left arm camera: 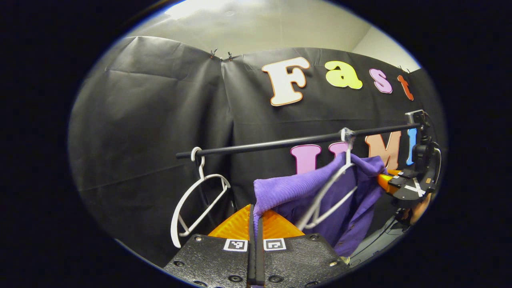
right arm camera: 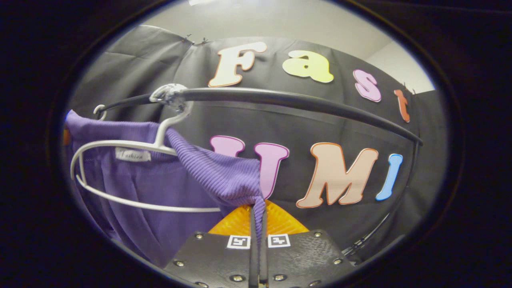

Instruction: Grasp the clothes on the hanger with both hands and then place them into the laundry hamper below.

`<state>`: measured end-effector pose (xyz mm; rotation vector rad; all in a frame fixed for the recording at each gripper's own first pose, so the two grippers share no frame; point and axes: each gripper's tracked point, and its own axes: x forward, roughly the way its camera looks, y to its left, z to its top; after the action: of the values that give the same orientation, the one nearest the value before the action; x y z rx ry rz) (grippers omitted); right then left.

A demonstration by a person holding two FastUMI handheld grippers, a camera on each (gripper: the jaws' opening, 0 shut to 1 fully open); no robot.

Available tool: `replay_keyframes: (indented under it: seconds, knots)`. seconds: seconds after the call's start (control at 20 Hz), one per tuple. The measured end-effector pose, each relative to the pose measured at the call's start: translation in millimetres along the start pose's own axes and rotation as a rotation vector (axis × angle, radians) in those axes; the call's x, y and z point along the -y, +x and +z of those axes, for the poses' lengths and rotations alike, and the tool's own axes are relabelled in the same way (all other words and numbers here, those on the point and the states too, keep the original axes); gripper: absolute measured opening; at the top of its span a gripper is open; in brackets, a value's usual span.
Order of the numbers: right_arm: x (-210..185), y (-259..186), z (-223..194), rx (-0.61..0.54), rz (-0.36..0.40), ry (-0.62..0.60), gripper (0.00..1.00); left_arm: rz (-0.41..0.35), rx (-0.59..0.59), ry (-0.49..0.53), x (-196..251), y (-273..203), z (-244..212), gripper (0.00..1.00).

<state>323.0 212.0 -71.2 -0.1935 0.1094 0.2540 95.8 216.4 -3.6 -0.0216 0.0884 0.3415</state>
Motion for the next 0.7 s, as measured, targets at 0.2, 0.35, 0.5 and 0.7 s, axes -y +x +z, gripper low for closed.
replay_keyframes:
  seconds: [0.2, 0.35, 0.5, 0.7]
  knots:
    - [21.0, 23.9, 5.2, 0.012, -0.095, 0.008, 0.07, -0.074, 0.015, -0.004, 6.5, 42.5, 8.6, 0.00]
    - [33.6, 37.9, 6.1, 0.025, -0.164, 0.020, 0.02, -0.135, 0.029, 0.011, 13.6, 67.1, 12.0, 0.00]
    - [41.7, 50.0, 6.9, 0.050, -0.220, 0.030, 0.00, -0.193, 0.038, 0.014, 23.8, 82.1, 12.1, 0.00]
    - [48.4, 69.4, -4.2, 0.074, -0.287, 0.027, 0.02, -0.257, 0.050, 0.007, 38.0, 101.2, 11.4, 0.00]
